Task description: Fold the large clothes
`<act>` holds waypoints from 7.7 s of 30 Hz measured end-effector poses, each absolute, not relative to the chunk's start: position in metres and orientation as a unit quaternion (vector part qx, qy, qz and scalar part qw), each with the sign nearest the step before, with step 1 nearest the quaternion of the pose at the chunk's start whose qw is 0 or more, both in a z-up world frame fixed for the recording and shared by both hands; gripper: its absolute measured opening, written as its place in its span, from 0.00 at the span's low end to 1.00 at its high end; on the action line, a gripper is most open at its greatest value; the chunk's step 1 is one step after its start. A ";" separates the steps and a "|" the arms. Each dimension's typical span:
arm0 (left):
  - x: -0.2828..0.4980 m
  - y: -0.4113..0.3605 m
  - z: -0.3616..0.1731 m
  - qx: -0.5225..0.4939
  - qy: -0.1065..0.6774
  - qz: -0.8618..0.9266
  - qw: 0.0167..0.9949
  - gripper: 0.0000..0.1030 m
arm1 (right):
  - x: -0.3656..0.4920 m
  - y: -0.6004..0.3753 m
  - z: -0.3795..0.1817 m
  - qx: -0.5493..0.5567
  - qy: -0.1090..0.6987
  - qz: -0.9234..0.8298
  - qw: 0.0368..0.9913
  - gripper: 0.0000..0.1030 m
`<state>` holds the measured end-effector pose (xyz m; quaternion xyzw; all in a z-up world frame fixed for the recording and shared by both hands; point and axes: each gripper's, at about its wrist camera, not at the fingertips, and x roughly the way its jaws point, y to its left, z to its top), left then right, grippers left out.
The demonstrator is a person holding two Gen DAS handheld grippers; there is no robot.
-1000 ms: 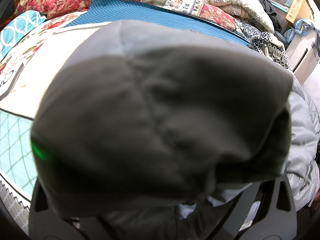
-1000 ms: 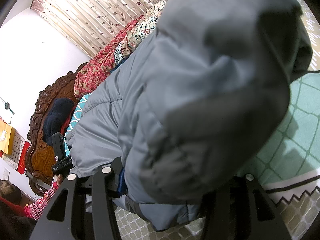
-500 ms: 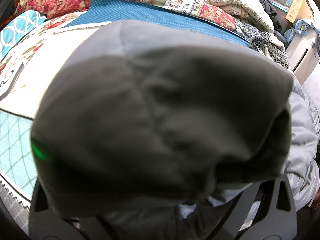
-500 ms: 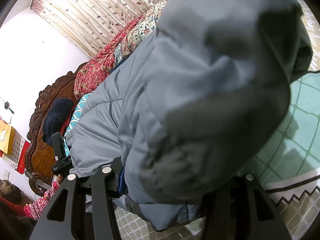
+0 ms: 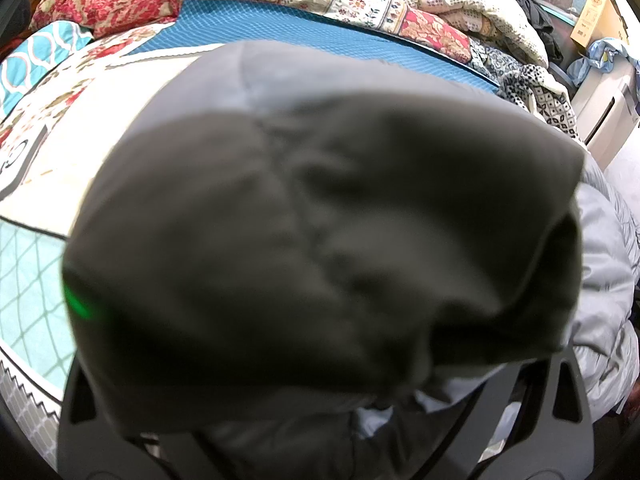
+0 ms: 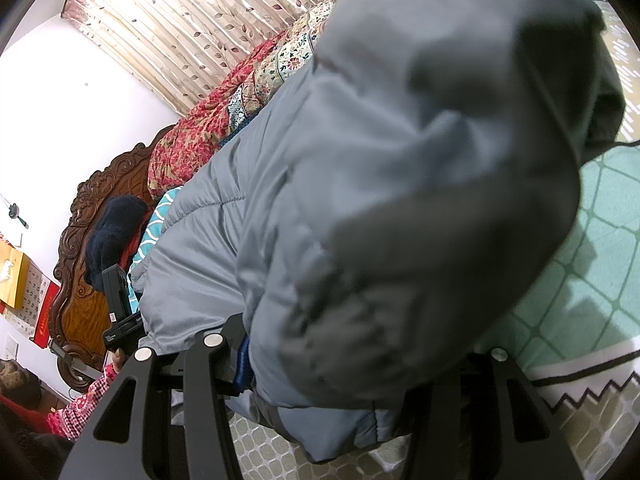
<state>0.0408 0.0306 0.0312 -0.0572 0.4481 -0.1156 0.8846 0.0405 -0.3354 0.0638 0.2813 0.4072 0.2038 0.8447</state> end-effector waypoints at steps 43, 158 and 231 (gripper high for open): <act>0.040 0.024 0.032 -0.041 0.439 -0.098 0.892 0.94 | 0.044 -0.327 0.065 0.270 0.408 0.199 0.849 0.26; 0.023 0.004 0.030 -0.039 0.431 0.032 0.901 0.96 | 0.051 -0.325 0.073 0.234 0.423 0.211 0.850 0.34; 0.019 -0.003 0.036 -0.020 0.431 0.043 0.901 0.96 | 0.048 -0.316 0.078 0.205 0.426 0.169 0.865 0.52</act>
